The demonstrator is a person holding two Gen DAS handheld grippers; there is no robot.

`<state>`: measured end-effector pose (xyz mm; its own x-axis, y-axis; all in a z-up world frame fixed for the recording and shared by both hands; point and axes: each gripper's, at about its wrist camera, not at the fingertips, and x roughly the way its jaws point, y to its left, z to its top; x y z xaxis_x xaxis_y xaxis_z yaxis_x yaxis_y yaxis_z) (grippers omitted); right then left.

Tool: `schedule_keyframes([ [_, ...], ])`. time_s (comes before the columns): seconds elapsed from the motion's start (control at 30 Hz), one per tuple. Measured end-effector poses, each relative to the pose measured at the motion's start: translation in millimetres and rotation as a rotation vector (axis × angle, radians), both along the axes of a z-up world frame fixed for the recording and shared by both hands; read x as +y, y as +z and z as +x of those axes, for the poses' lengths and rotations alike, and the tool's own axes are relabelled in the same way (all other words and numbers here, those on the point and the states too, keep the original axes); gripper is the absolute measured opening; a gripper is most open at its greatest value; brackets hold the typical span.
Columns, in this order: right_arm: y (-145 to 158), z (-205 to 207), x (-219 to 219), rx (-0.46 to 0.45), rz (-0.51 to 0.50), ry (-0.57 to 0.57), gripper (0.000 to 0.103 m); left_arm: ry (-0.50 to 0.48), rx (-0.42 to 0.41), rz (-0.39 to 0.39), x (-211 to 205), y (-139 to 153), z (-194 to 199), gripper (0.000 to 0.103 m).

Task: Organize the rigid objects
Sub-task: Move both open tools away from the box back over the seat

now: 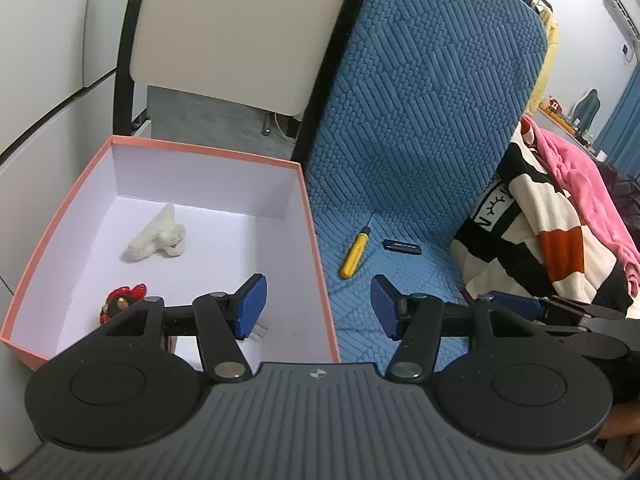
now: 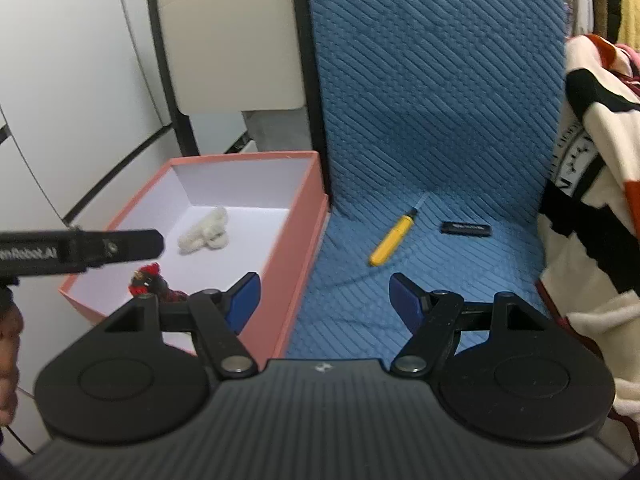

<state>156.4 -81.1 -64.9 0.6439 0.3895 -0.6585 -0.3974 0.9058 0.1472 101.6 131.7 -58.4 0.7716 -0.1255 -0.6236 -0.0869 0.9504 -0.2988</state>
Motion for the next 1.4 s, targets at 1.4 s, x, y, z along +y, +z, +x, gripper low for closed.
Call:
schedule_keyframes([
  [1.4, -60.7, -23.4, -134.7, 0.04, -0.019, -0.229, 0.073, -0.14, 0.062, 0.072, -147.2, -58.8, 43.4, 0.063],
])
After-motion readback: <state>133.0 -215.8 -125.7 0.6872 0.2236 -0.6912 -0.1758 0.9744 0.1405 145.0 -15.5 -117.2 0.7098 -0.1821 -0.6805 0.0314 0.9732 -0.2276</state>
